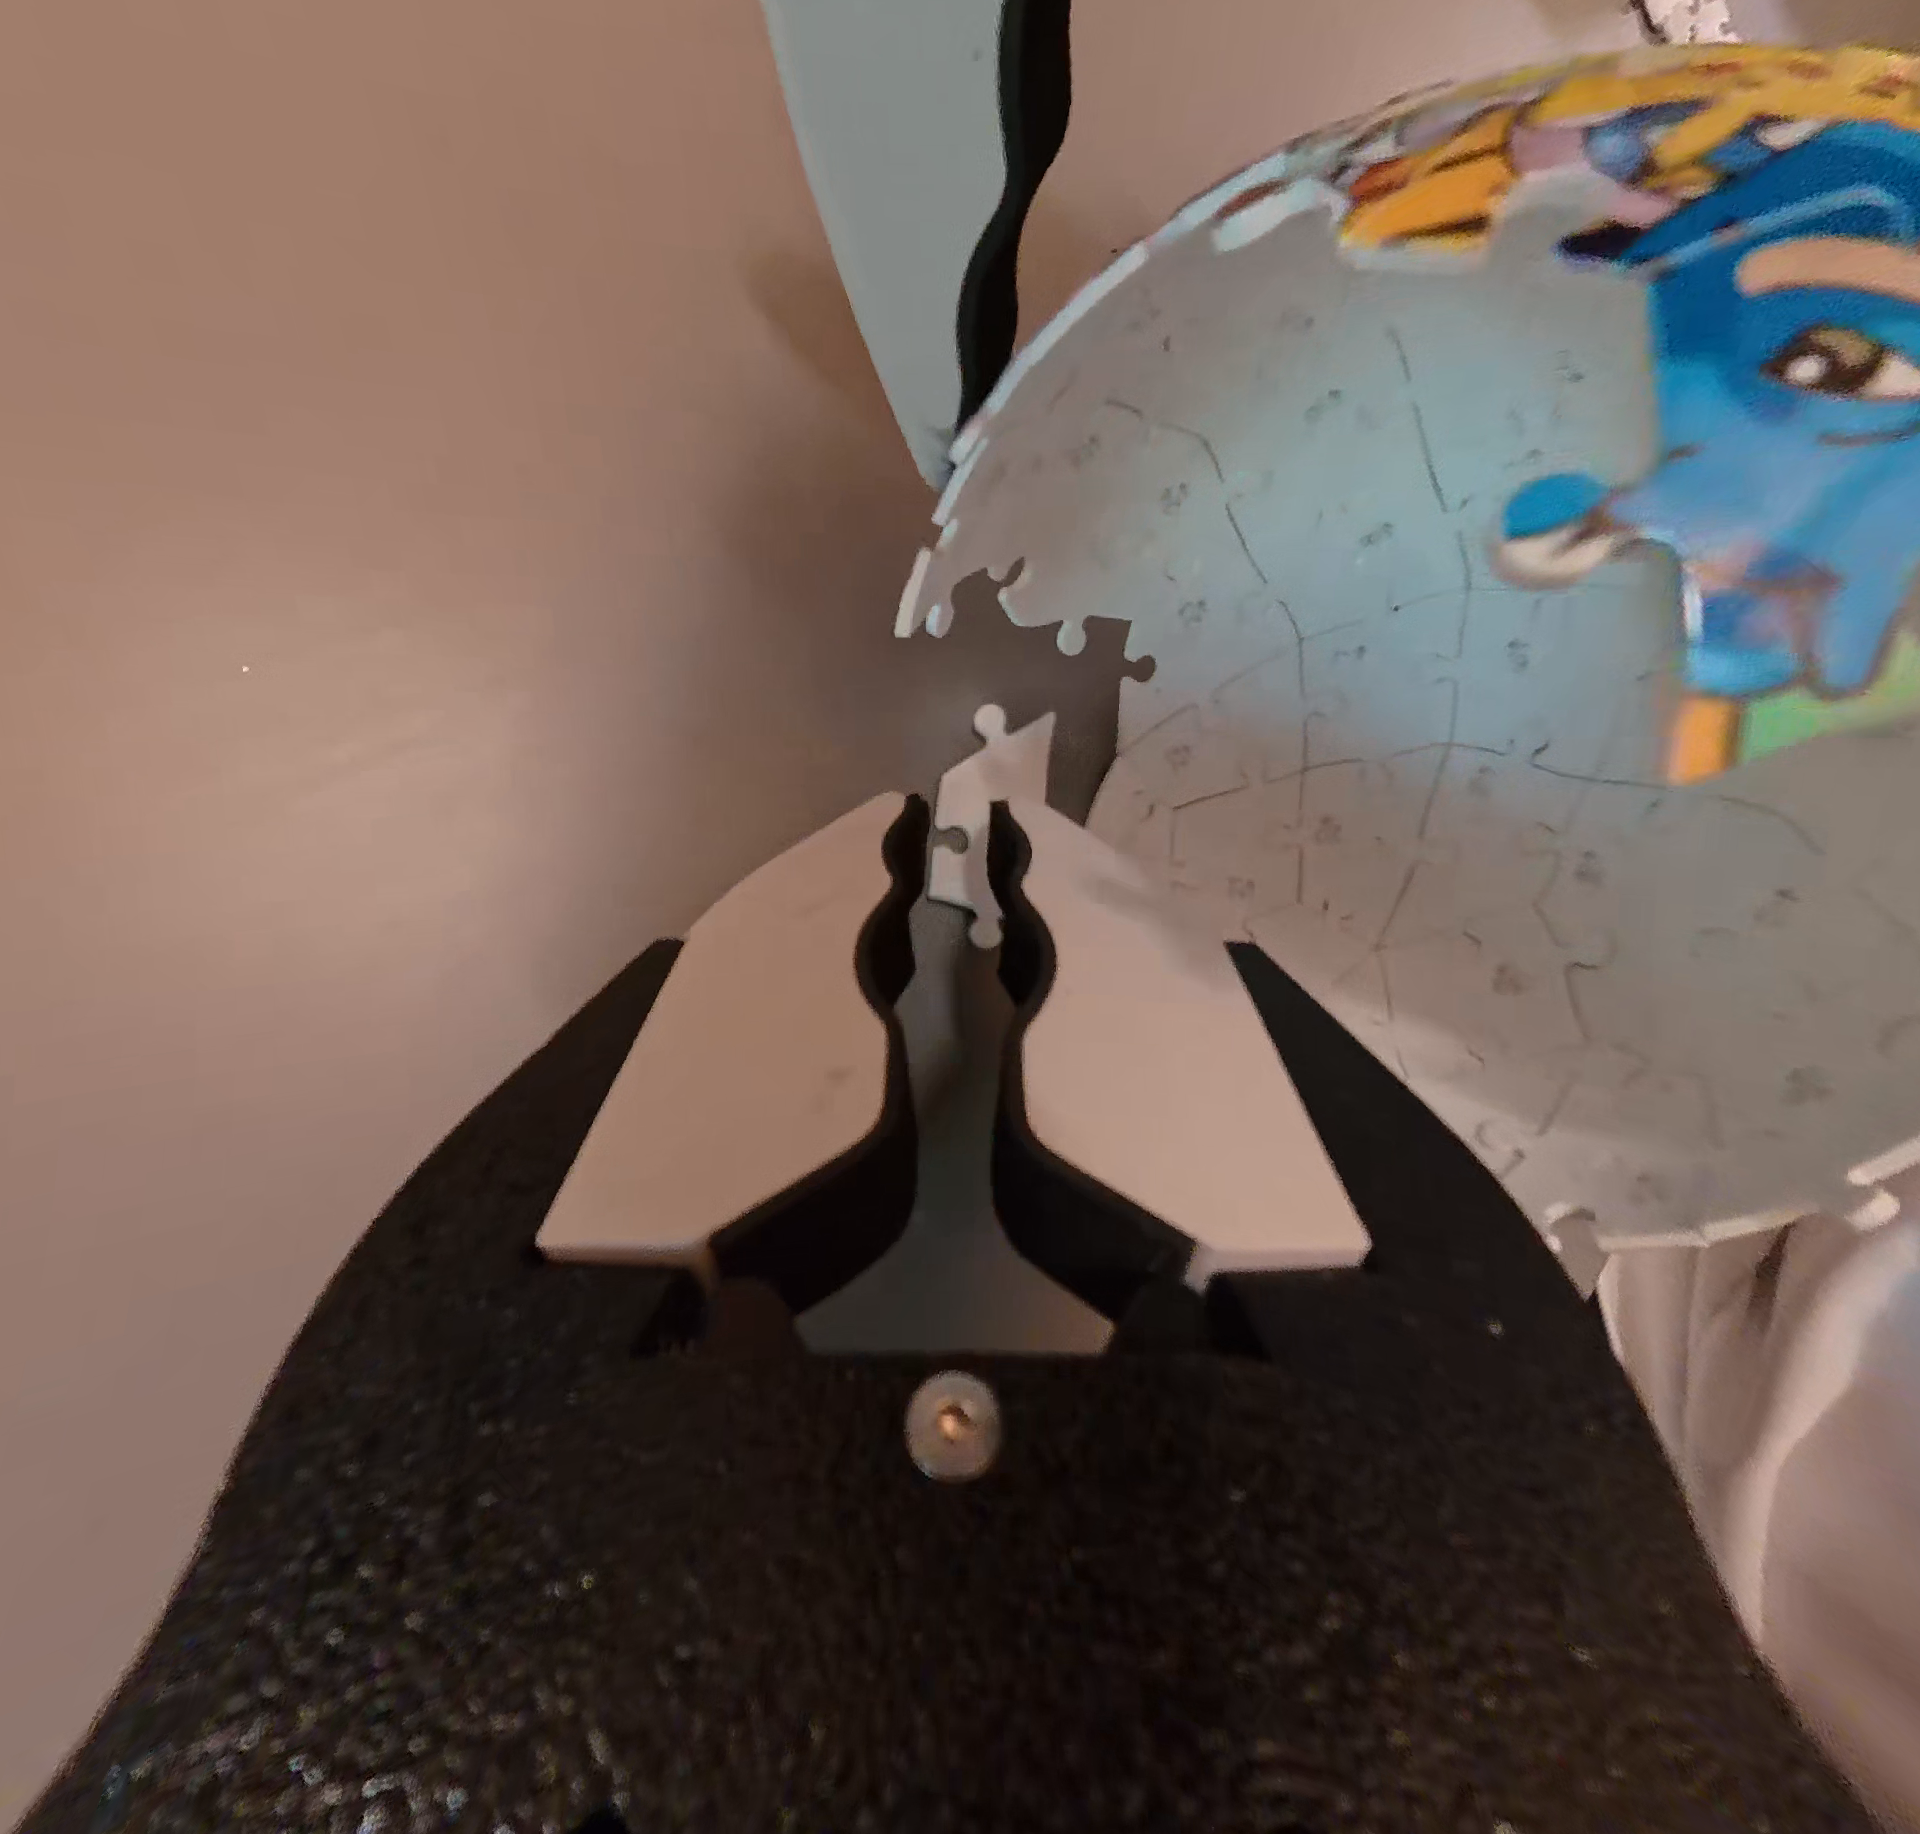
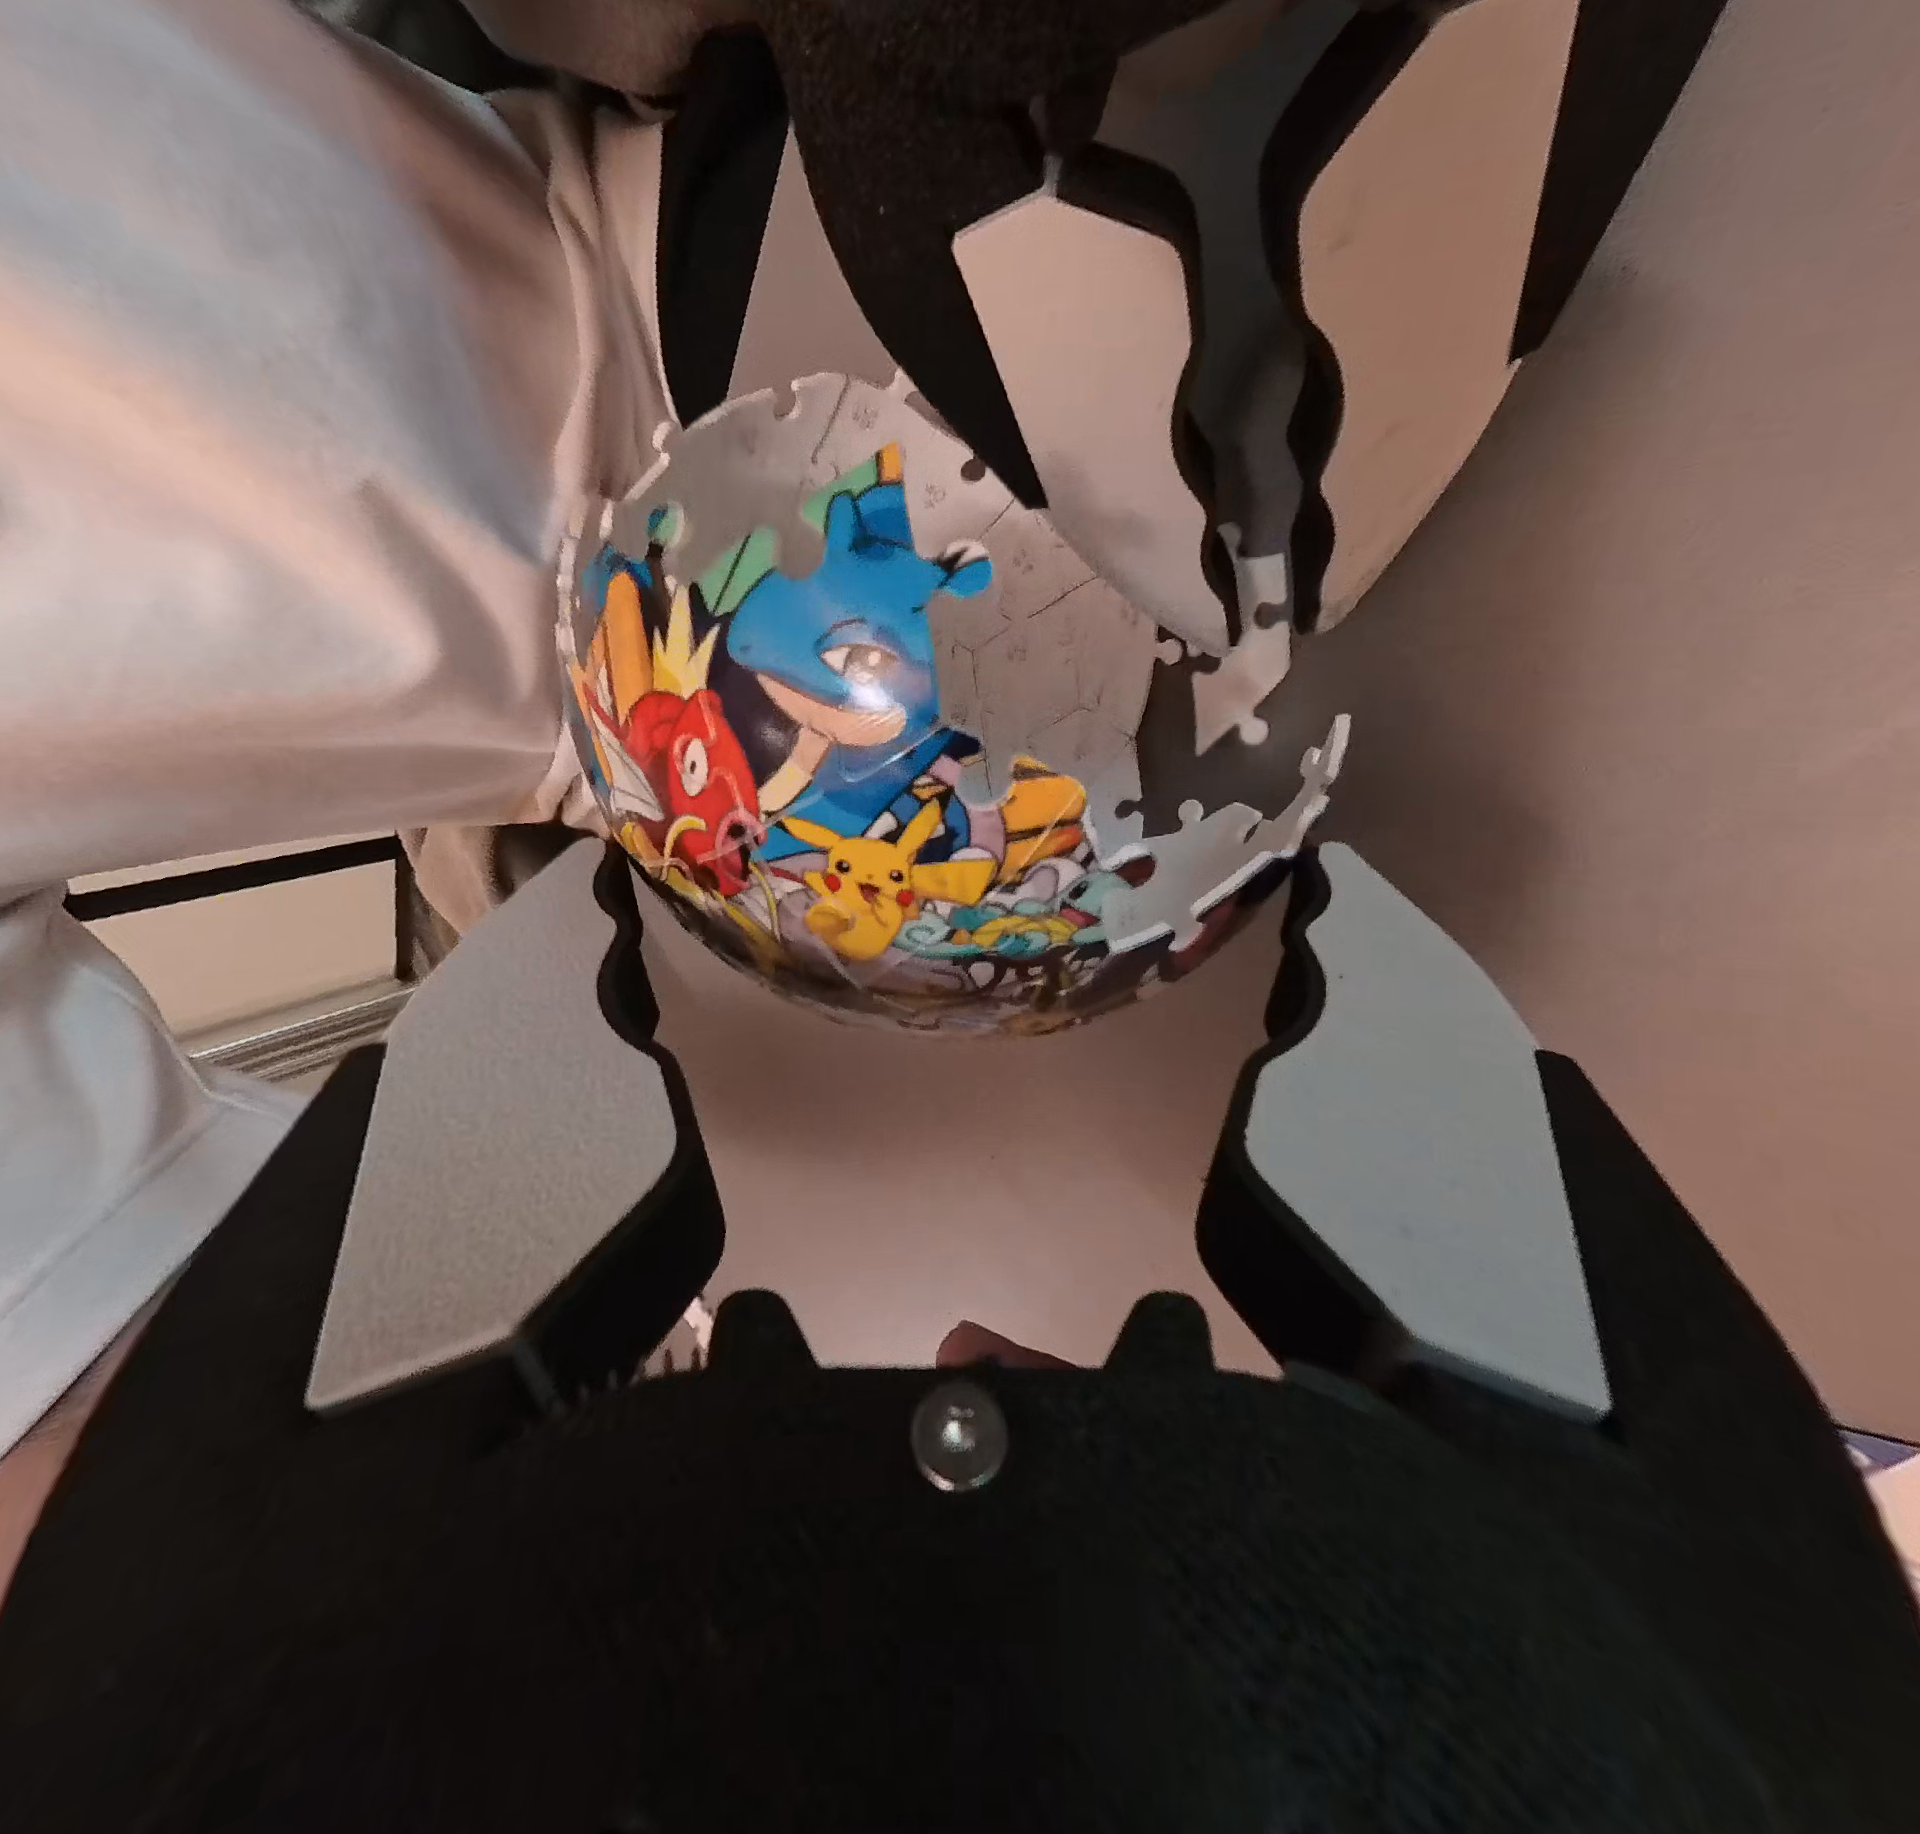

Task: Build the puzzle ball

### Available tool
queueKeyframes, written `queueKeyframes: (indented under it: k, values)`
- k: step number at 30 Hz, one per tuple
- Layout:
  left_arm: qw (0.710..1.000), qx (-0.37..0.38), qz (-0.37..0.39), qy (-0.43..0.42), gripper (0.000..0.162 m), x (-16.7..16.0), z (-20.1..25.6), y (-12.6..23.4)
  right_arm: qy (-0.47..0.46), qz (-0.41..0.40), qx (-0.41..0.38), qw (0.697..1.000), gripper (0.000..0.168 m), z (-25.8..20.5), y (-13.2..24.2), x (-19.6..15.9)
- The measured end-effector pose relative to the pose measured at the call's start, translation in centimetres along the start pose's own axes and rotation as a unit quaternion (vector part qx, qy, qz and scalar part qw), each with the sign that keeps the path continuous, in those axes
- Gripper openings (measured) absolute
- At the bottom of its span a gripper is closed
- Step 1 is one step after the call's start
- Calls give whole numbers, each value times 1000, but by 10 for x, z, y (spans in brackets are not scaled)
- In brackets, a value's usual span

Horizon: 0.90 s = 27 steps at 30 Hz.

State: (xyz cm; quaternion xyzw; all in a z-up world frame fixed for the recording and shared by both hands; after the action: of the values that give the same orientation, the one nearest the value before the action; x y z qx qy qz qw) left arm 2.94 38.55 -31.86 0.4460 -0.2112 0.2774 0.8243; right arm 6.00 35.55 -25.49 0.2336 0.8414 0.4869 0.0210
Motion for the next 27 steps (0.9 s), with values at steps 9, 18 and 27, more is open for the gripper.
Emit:
queueKeyframes:
  k: [9, 18, 27]
  values:
    - [999, -21, 25, -9, 22, 4, 6, 12, -6, 2, -1, 1000, 117, 0, 0, -5]
    - [999, 36, -3, -14, 10, -3, -10, 8, -11, 5, 3, 1000, 116, 1, 0, -6]
    - [999, 5, 36, 8, 15, 4, -7, 13, -9, 10, 11, 1000, 116, 4, 1, -2]
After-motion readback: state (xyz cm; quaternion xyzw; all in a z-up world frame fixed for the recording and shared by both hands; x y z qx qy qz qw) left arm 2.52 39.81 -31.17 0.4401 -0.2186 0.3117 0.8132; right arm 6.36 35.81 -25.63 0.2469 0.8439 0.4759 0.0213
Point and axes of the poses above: each gripper's, where its closed fingertips meet, y back along the fingers, x out of its top, z = x × y across the jaws, the point moved 1 cm from there along y, back along the fingers, and after that the axes turned 10 degrees about -x, right-handed, at the moved point
